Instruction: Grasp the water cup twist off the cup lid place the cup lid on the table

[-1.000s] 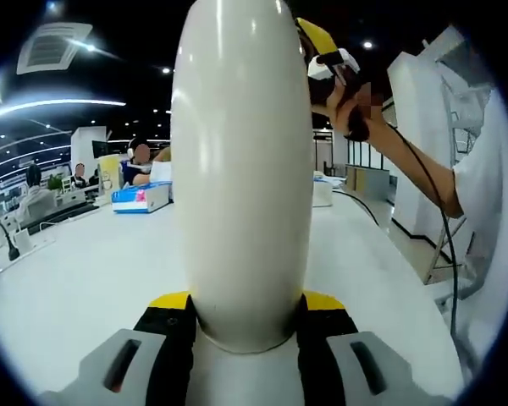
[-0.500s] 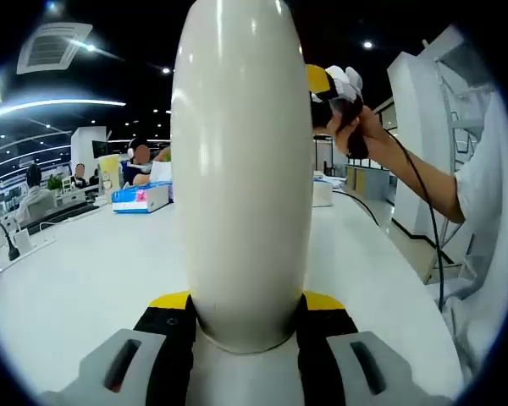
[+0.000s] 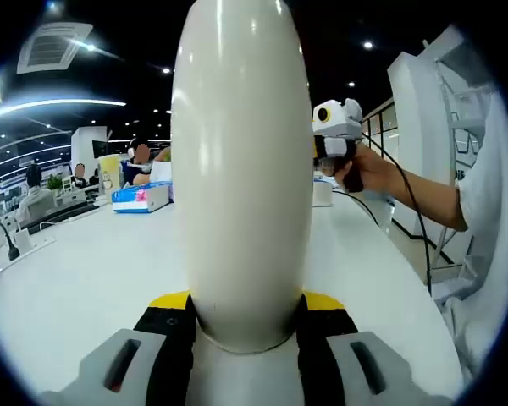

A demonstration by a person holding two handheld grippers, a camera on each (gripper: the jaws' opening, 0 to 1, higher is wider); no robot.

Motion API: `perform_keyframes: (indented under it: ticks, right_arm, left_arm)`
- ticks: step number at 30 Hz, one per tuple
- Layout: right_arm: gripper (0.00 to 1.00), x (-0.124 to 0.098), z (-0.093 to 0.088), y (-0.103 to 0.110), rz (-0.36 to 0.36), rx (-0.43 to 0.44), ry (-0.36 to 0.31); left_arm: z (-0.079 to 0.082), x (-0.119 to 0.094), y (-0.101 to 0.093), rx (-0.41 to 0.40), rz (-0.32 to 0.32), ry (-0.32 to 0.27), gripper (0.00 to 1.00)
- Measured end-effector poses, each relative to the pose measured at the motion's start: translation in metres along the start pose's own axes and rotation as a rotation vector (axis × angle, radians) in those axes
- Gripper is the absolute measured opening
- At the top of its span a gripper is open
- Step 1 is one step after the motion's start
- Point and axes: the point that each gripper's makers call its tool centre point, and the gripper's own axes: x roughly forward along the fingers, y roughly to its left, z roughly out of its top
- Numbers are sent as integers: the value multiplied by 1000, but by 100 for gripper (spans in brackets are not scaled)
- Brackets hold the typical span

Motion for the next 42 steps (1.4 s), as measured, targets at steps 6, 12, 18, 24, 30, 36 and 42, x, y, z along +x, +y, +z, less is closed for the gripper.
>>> perform_keyframes:
  ticks: [6,12,18,24,30,36,42]
  right_arm:
    - [46,-1,-22,-9,-16,-8,43]
    - [46,-2,-42,-10,-31,-38,108]
    - [46,-1,-57,-12,-38,-61,153]
    - [46,-1,-66,-13,-47,-64,175]
    - [46,-2,-75,-13,-54,-75,202]
    - [46,-4,-81,-15,-66,-116,233]
    - [46,-5,-85,-16,-70,-113,248]
  left_arm:
    - [0,0,0,0,0,0,48]
    - [0,0,0,0,0,0,48]
    - [1,0,0,0,0,-1,48]
    - [1,1,-1,0,0,-1,48]
    - [0,1,-1,1,0,-1,48]
    - [0,1,-1,1,0,0,48]
    - [0,1,-2,0,-1,-1,48]
